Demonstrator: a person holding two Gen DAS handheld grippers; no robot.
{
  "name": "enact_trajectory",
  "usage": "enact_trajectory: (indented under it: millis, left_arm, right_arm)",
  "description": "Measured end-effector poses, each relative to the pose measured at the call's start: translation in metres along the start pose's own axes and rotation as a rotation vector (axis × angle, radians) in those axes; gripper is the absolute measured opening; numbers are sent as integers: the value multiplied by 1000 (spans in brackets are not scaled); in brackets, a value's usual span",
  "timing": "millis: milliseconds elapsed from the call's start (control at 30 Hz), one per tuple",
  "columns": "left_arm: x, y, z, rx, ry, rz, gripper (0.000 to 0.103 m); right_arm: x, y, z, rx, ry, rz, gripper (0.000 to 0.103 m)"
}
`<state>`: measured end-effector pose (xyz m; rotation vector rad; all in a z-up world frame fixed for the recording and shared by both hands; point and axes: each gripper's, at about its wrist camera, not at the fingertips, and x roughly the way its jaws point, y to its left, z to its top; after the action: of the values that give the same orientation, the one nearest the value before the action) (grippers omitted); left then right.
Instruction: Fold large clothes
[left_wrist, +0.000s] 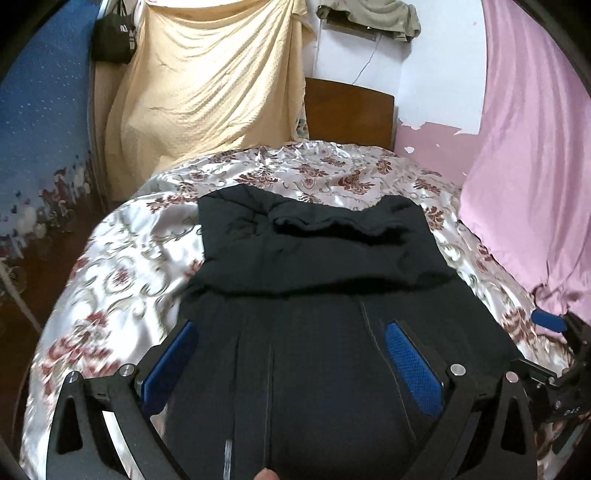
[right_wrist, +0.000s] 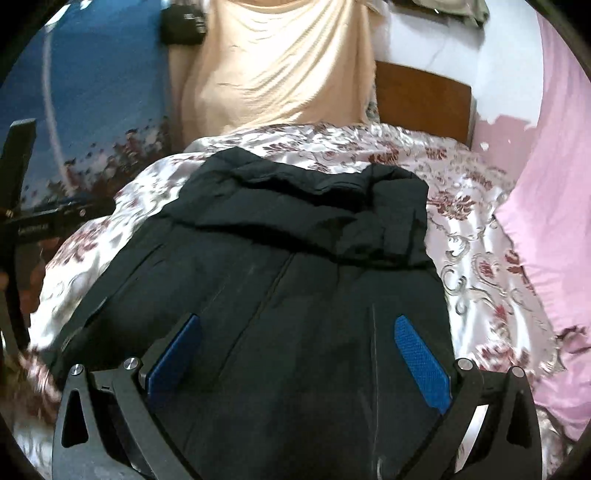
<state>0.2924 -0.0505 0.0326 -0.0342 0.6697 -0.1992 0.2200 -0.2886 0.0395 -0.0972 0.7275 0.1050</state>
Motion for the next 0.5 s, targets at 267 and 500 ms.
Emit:
enact_trajectory:
  millis: [267,500]
  left_arm:
    - [-52,-4,-41,38,24,11,103]
    - [-72,-5,-79,113,98,-8,103]
  right_arm:
    - [-68,10,-37,-53,-29,-16,102]
    - [-88,3,-75,-58,-40,-56,102]
